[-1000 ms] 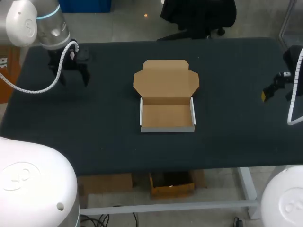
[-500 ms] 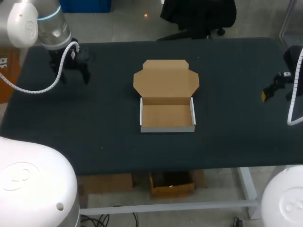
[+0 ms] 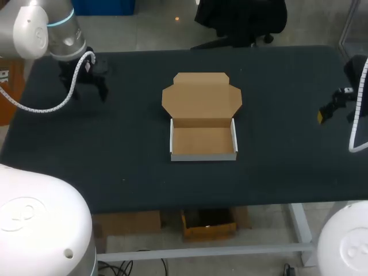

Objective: Assemble the packaging by folding the flat box into shape, placing the metal phone stand inside, and closing the box properly

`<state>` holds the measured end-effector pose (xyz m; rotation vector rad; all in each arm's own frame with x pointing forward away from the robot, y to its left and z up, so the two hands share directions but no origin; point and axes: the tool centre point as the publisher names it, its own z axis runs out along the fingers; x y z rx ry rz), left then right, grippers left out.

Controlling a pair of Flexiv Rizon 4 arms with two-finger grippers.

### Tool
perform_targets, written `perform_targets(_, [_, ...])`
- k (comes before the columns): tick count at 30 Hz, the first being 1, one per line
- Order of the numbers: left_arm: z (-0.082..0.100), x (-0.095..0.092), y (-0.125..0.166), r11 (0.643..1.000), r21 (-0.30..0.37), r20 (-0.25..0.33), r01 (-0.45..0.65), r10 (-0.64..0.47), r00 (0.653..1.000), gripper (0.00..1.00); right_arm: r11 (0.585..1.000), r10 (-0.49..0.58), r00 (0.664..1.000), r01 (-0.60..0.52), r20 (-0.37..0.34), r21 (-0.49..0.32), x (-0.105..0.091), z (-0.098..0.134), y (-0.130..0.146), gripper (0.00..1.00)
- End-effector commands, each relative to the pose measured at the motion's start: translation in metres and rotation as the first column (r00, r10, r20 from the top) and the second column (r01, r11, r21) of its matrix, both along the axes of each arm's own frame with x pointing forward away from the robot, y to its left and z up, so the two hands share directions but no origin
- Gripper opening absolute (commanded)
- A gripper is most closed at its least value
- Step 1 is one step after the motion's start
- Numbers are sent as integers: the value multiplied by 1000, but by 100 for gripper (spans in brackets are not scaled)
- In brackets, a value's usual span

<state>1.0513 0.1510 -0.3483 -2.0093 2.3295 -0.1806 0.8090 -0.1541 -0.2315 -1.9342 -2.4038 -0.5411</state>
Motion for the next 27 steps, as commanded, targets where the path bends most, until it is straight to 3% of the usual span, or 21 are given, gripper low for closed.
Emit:
perform_targets(1, [-11,18,2,1000,1,-29,-6,6,1000,100,1000,2,1000,-2,-6,0,0,2,-1,100])
perform_targets(13, [-20,46,19,999,-23,-45,-41,40,998,100,1000,2,1000,-2,-6,0,0,2,-1,100])
perform_targets(27, [-33,71,29,998,4,-53,-68,68,996,100,1000,2,1000,-2,-6,0,0,2,-1,100])
